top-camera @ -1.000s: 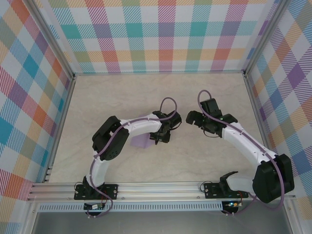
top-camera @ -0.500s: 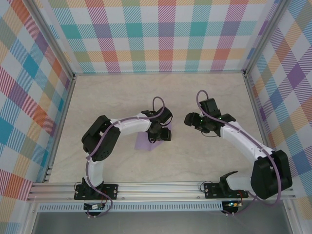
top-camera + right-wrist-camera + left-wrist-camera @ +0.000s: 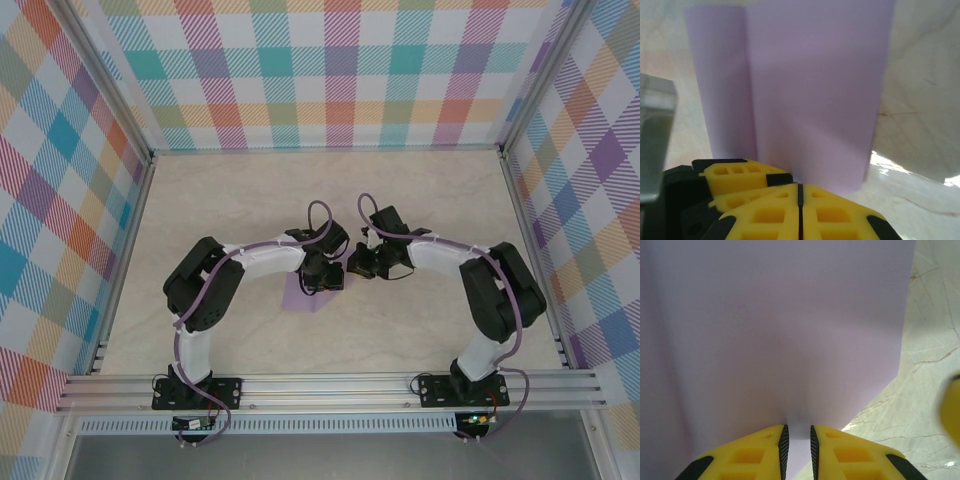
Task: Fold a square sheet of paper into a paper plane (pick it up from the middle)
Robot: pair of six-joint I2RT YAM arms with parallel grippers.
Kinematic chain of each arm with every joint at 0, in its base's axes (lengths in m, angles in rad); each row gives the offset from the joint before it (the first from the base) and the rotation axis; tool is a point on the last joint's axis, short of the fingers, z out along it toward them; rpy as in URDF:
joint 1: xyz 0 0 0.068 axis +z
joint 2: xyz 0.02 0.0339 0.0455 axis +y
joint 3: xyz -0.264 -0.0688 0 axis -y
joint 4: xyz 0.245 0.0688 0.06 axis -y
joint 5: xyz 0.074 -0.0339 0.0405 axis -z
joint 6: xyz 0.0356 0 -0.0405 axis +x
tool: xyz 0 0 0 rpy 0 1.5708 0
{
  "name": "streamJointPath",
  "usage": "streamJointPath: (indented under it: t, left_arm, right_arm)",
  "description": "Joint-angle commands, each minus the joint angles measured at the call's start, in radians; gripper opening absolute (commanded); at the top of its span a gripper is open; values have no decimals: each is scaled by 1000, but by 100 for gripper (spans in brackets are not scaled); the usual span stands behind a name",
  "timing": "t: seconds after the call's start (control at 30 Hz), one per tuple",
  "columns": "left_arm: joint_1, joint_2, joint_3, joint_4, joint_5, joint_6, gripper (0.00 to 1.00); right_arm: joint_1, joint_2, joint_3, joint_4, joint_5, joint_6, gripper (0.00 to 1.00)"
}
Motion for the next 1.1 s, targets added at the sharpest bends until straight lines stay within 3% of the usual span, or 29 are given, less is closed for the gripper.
streamJointPath:
  t: [0.0, 0.17, 0.3, 0.43, 0.5, 0.63, 0.83, 1.07]
  left_arm:
    - [7, -27, -18, -13, 33, -10, 21]
    - [14, -73, -11, -2, 69, -11, 21]
    - [34, -154, -25, -21, 34, -27, 29]
    - [84, -256, -83, -59, -58, -74, 49]
    - [115, -294, -129, -70, -92, -101, 66]
    - [179, -336, -243, -21, -57, -151, 87]
    - [190, -321, -305, 31, -4, -181, 100]
    - [190, -268, -284, 49, 47, -152, 100]
  right_arm:
    - [1, 43, 31, 28, -33, 18, 7]
    - [1, 105, 48, 8, -29, 6, 6]
    - [1, 122, 51, -27, 5, -10, 6]
    - [1, 124, 51, -59, 40, -26, 6]
    - [1, 126, 49, -64, 45, -29, 6]
    - [0, 130, 49, -65, 49, -31, 6]
    - [1, 138, 54, -66, 44, -33, 6]
    - [2, 141, 57, -66, 45, -31, 6]
